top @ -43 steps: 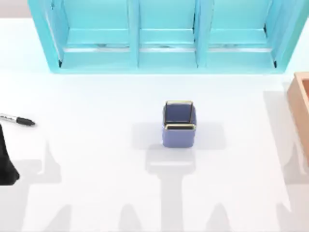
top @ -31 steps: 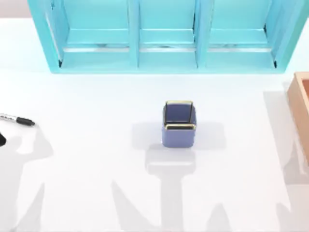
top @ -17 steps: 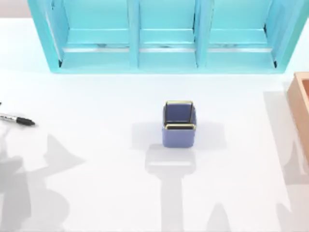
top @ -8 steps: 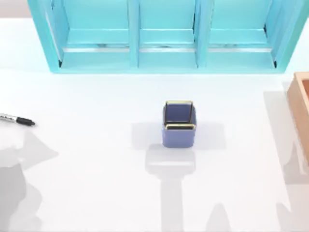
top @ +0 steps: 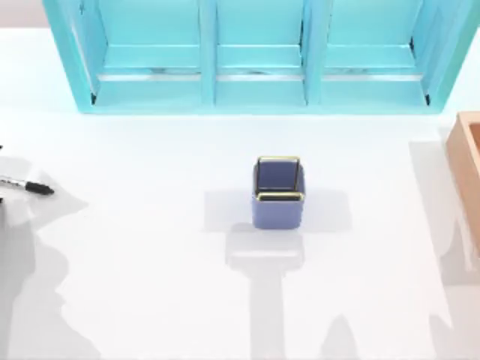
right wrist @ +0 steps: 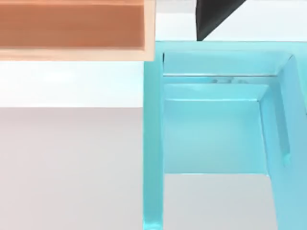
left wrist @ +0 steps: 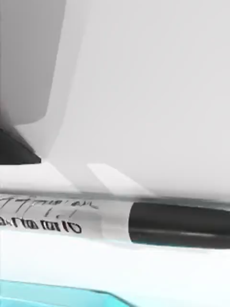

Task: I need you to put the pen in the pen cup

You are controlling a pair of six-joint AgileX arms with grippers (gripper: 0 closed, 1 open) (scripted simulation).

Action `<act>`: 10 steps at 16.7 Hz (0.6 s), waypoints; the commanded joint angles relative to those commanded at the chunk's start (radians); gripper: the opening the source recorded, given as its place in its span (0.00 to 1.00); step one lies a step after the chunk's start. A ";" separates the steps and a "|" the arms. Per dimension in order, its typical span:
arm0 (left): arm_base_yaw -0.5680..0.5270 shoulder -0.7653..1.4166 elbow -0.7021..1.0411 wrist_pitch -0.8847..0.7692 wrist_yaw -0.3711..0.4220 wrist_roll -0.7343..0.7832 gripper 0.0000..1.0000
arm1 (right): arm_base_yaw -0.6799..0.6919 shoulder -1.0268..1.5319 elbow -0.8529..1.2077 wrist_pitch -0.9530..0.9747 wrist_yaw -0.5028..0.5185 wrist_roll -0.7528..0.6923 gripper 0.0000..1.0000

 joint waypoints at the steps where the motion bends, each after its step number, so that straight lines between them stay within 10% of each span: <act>1: -0.021 0.059 0.028 0.033 -0.015 -0.015 1.00 | 0.000 0.000 0.000 0.000 0.000 0.000 1.00; 10: -0.088 0.204 0.106 0.129 -0.064 -0.064 0.92 | 0.000 0.000 0.000 0.000 0.000 0.000 1.00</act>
